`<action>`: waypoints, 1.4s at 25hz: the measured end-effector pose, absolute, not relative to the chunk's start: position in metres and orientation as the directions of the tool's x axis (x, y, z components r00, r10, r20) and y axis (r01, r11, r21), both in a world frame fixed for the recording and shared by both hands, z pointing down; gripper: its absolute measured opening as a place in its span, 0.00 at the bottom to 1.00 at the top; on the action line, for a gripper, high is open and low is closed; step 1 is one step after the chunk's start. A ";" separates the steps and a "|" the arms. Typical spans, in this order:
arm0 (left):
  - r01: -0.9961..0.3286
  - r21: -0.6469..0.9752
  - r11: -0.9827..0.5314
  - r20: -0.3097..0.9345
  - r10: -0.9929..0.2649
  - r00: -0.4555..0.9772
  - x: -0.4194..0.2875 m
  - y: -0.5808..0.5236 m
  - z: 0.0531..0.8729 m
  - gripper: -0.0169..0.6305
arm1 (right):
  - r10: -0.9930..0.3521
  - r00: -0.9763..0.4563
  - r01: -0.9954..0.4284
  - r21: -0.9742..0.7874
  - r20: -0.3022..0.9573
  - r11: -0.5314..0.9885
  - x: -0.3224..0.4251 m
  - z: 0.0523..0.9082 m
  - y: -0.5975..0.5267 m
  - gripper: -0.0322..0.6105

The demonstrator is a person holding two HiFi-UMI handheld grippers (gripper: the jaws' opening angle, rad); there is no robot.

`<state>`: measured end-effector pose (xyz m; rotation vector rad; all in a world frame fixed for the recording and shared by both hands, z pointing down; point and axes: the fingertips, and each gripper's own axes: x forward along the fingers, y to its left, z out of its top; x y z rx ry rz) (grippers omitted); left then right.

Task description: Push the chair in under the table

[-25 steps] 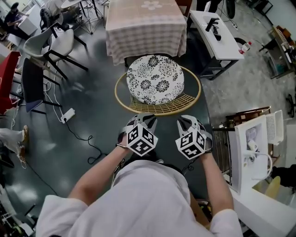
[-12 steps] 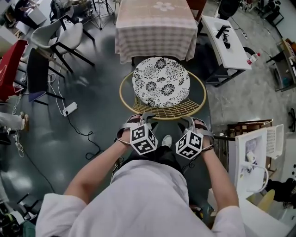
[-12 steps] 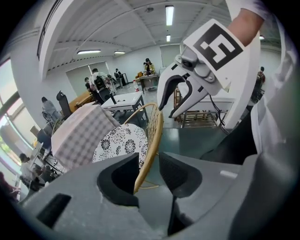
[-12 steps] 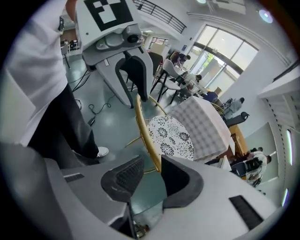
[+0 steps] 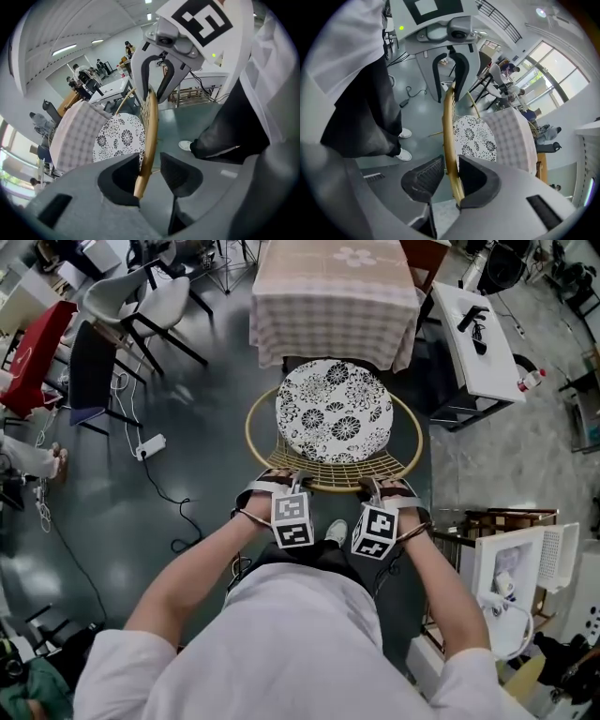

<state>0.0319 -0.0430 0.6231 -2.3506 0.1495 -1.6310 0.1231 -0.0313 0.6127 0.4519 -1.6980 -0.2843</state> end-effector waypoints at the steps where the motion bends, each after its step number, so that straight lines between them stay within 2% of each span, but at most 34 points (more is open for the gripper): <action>1: 0.073 -0.288 -0.955 0.903 -0.245 0.352 0.032 -0.044 0.624 0.24 | -0.445 -0.132 -0.115 0.432 0.886 0.894 0.122 0.615 -0.031 0.18; 3: 0.073 -0.296 -0.952 0.905 -0.255 0.340 0.033 -0.046 0.623 0.17 | -0.440 -0.139 -0.076 0.434 0.887 0.898 0.120 0.617 -0.031 0.16; 12: 0.080 -0.315 -0.946 0.914 -0.280 0.292 0.032 -0.049 0.623 0.16 | -0.432 -0.115 -0.010 0.434 0.895 0.901 0.117 0.619 -0.032 0.13; 24: 0.053 -0.316 -0.947 0.925 -0.295 0.240 0.043 -0.072 0.625 0.16 | -0.405 -0.141 -0.072 0.399 0.903 0.914 0.128 0.618 -0.056 0.13; 35: 0.010 -0.323 -0.946 0.931 -0.316 0.181 0.050 -0.105 0.628 0.16 | -0.417 -0.157 -0.068 0.411 0.895 0.909 0.136 0.619 -0.090 0.13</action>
